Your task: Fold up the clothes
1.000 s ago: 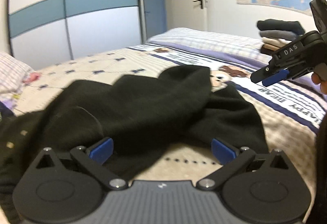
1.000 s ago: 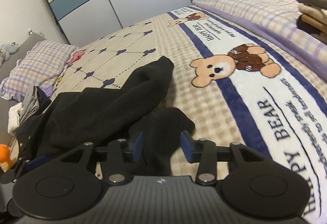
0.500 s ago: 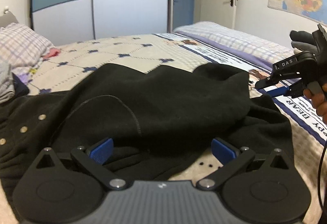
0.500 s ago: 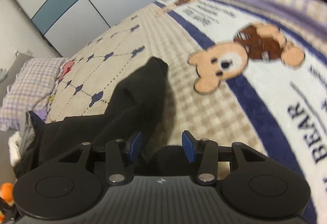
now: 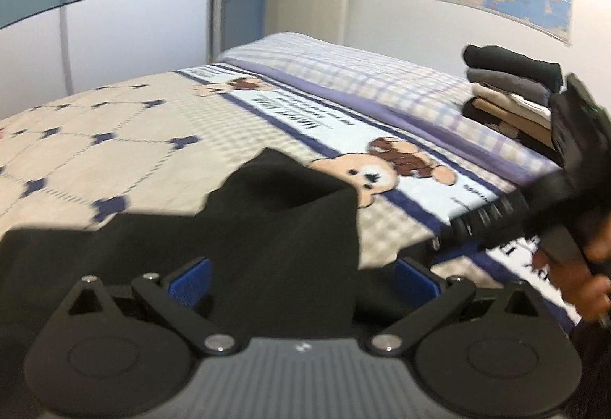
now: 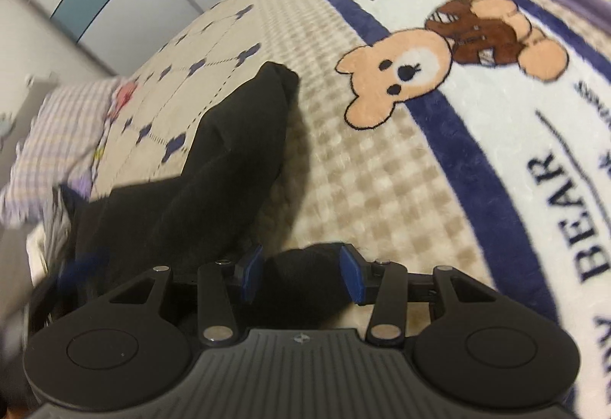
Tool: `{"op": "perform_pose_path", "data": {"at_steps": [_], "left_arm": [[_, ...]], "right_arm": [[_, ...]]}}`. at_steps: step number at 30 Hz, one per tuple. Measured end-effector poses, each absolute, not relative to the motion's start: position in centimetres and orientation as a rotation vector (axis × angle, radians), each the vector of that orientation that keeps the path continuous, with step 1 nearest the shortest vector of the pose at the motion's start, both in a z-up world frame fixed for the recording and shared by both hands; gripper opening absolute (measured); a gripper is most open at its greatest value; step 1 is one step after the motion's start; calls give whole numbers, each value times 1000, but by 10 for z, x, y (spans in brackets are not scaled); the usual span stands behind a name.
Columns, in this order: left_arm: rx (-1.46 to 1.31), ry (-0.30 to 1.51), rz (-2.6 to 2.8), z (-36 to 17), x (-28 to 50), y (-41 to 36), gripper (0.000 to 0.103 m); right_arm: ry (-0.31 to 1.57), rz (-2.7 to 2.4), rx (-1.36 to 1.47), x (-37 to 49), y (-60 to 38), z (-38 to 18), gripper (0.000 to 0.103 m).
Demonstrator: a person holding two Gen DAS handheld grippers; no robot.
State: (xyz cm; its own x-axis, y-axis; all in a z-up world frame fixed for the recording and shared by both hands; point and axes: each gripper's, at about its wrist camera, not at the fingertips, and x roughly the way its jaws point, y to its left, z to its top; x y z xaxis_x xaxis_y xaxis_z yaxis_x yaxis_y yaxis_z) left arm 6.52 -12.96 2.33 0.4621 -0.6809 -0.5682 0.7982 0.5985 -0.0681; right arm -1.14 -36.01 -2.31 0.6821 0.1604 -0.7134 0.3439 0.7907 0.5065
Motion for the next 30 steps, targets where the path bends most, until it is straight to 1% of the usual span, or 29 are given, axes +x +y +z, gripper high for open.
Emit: {"op": "perform_pose_path", "data": {"at_steps": [4, 6, 7, 9, 11, 12, 13, 14, 15, 16, 17, 19, 20, 21, 24, 30], "left_arm": [[209, 668, -950, 11, 87, -168, 102], [159, 720, -955, 4, 99, -178, 102], [120, 742, -954, 1, 106, -180, 102], [57, 776, -939, -3, 116, -183, 97], [11, 813, -925, -6, 124, -184, 75], [-10, 835, -918, -7, 128, -184, 68], [-30, 858, -913, -9, 131, -185, 55], [-48, 882, -914, -10, 134, -185, 46], [-64, 898, -914, -10, 135, -185, 41], [-77, 895, -908, -7, 134, -182, 27], [-89, 891, -903, -4, 133, -179, 20], [-123, 870, -901, 3, 129, -170, 16], [-143, 853, -904, 9, 127, -164, 15], [-156, 834, -907, 14, 122, -158, 15], [-169, 783, -927, 29, 104, -139, 14], [-185, 720, -967, 47, 65, -104, 14]], "right_arm": [[857, -67, 740, -15, -370, -27, 47], [873, -57, 757, -15, -373, -28, 45], [887, -67, 757, -14, -375, -31, 47], [924, -53, 777, -9, -376, -37, 47], [925, -41, 789, -8, -377, -39, 47], [927, -37, 789, -7, -377, -39, 47], [938, -36, 782, -6, -375, -40, 47], [953, -32, 772, -4, -372, -42, 47], [968, -28, 754, -3, -369, -43, 47], [982, -24, 725, -2, -363, -44, 47], [995, -18, 692, 0, -358, -44, 47], [1000, -14, 638, 3, -351, -46, 37], [1000, -15, 616, 5, -348, -47, 27], [997, -16, 608, 7, -347, -48, 21], [971, -55, 648, 13, -353, -48, 18], [822, -148, 632, 21, -360, -24, 16]]}}
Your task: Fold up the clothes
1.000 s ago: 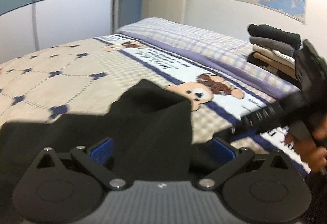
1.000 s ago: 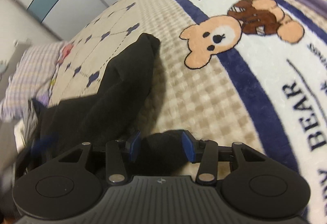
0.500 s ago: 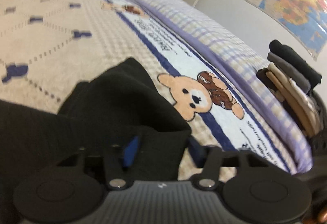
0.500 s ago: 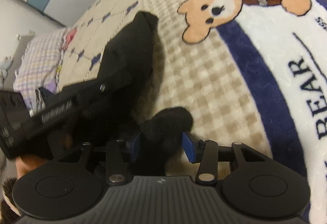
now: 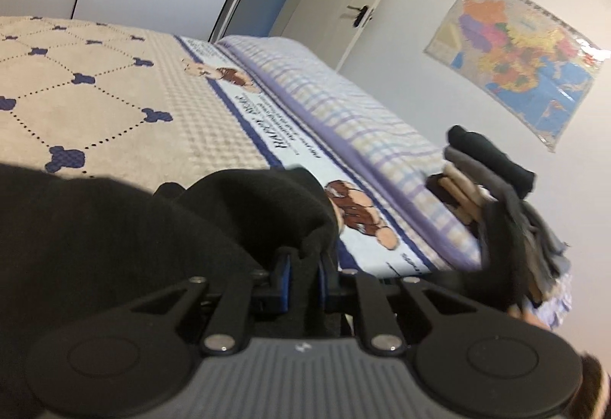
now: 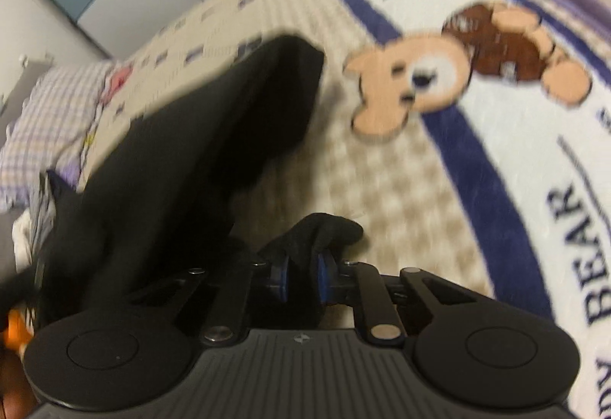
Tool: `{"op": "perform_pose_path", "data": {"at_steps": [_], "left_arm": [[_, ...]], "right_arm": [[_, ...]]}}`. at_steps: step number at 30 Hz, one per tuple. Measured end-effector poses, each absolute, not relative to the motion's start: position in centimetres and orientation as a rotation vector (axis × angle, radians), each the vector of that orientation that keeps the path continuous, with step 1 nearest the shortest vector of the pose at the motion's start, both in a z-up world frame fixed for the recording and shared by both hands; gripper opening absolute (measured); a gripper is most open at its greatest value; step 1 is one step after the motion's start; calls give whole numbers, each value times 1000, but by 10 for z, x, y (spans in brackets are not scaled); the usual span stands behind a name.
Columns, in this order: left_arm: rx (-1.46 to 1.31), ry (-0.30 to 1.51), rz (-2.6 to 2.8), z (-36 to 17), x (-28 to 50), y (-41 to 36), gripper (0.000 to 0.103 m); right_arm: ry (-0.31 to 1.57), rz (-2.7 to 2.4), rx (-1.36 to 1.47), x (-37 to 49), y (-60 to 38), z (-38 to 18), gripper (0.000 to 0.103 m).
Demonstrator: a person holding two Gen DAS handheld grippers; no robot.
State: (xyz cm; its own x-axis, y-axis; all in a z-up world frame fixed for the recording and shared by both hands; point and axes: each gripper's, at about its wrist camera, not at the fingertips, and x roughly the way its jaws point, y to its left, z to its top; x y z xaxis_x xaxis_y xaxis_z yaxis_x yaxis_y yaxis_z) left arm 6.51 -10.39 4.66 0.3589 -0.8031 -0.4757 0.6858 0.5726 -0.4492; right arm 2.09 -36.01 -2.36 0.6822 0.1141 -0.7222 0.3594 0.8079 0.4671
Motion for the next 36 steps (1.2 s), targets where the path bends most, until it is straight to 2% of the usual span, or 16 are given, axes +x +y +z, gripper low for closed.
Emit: {"op": "perform_pose_path", "data": {"at_steps": [12, 26, 36], "left_arm": [[-333, 682, -1030, 31, 34, -63, 11], [-283, 718, -1151, -1, 43, -92, 11], [-231, 873, -1172, -50, 52, -123, 11]], "right_arm": [[578, -194, 629, 79, -394, 18, 14], [523, -207, 471, 183, -405, 66, 14], [551, -279, 404, 239, -411, 41, 14]]}}
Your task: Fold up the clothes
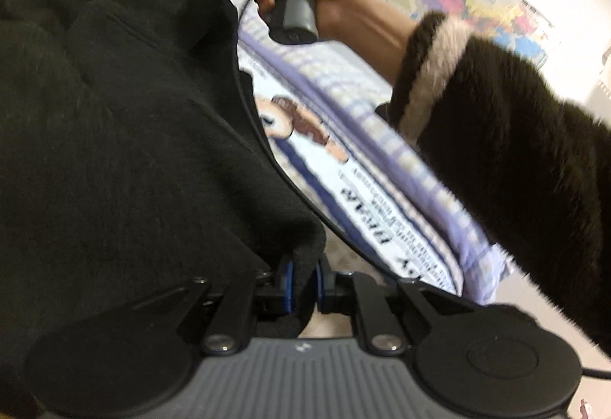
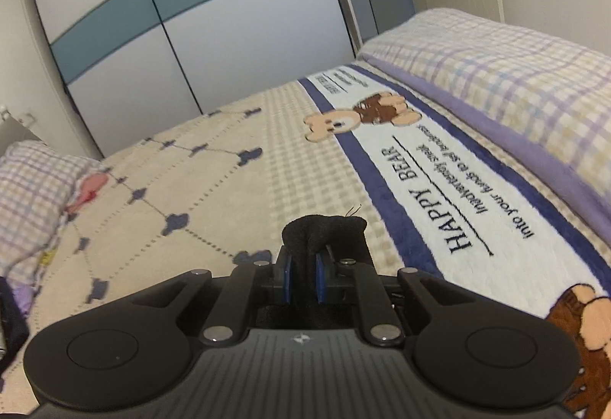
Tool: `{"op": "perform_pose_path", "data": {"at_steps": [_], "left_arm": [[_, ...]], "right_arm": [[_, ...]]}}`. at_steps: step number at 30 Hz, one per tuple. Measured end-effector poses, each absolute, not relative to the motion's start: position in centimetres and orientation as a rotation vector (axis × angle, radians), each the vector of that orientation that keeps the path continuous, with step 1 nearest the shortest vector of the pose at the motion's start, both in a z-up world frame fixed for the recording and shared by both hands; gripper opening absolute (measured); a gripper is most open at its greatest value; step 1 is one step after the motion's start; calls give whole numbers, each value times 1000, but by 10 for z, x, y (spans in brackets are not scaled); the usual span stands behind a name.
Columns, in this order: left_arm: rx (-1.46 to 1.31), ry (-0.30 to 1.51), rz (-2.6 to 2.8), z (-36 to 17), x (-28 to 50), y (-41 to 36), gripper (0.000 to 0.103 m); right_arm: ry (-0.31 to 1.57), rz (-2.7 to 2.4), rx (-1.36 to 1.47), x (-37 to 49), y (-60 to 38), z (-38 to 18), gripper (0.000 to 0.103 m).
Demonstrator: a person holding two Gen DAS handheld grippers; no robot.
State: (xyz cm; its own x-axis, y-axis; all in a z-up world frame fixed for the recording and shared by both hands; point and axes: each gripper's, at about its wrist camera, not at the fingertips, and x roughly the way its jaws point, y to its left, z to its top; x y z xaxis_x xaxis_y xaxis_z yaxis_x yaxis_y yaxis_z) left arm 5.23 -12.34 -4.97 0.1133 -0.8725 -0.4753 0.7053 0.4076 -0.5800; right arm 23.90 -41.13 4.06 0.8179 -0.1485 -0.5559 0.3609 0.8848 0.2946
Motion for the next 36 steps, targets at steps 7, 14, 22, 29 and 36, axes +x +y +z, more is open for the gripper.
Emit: {"op": "perform_pose_path", "data": {"at_steps": [7, 14, 22, 29, 36], "left_arm": [[-260, 916, -1174, -54, 63, -125, 37], [-222, 875, -1164, -36, 55, -121, 67], [-229, 814, -998, -14, 55, -74, 85], [-248, 765, -798, -16, 50, -16, 86], [-246, 779, -606, -21, 52, 38, 88]], "right_arm": [[640, -266, 393, 234, -408, 20, 27], [688, -236, 421, 192, -408, 29, 43], [768, -213, 482, 132, -399, 11, 55], [825, -236, 558, 103, -395, -18, 55], [837, -235, 597, 88, -386, -36, 55]]}}
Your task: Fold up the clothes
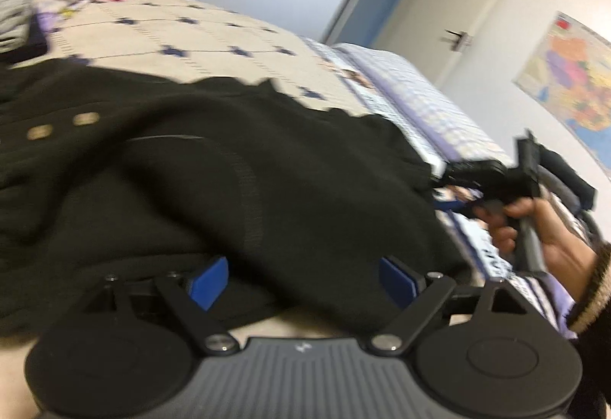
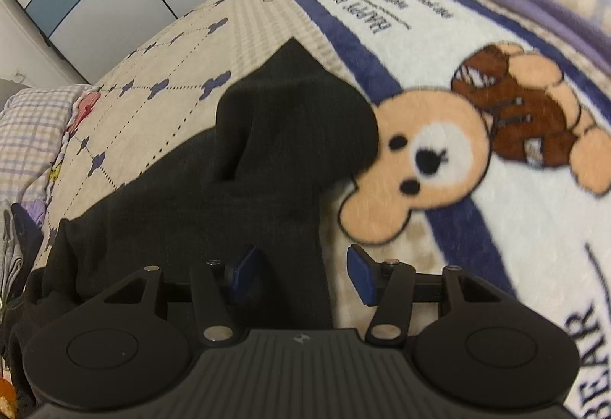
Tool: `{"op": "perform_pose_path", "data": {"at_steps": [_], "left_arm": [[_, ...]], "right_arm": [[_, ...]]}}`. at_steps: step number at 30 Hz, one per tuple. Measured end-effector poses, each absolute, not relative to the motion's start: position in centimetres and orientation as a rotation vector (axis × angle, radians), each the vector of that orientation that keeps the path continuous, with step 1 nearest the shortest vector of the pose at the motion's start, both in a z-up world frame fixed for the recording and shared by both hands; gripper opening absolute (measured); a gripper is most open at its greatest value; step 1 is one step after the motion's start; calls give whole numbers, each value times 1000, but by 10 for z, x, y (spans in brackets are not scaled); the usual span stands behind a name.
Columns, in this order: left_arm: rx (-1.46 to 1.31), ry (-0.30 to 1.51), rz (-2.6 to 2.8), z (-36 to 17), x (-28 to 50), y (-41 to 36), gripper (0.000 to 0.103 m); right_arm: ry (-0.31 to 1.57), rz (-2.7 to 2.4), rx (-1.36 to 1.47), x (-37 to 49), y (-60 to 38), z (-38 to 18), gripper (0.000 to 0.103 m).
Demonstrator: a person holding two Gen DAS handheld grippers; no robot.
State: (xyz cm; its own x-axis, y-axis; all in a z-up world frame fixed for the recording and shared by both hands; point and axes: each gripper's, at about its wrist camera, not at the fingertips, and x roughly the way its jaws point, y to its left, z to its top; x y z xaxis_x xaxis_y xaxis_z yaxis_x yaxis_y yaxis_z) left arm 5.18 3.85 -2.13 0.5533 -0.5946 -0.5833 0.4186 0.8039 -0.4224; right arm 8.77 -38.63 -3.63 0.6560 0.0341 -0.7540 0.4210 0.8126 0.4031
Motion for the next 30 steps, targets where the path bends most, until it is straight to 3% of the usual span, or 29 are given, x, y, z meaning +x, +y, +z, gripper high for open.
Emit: {"op": "perform_pose_path", "data": {"at_steps": [7, 12, 15, 21, 22, 26, 28, 30], "left_arm": [[-408, 824, -416, -26, 50, 97, 88], [-566, 844, -369, -31, 43, 120, 85], [-590, 855, -314, -32, 37, 127, 85], [-641, 814, -187, -43, 25, 149, 83], [-658, 805, -167, -47, 26, 150, 79], [-736, 775, -92, -62, 30, 158, 35], [-767, 755, -76, -65, 31, 161, 21], [-743, 724, -67, -58, 26, 160, 16]], "right_arm": [[808, -258, 628, 83, -380, -47, 55], [781, -271, 700, 77, -383, -48, 19], [753, -293, 702, 71, -385, -42, 13], [705, -367, 669, 58, -393, -24, 11], [698, -375, 671, 55, -395, -22, 11], [672, -410, 660, 40, -402, -10, 11], [656, -435, 647, 31, -406, -3, 10], [637, -468, 643, 20, -415, 6, 10]]}}
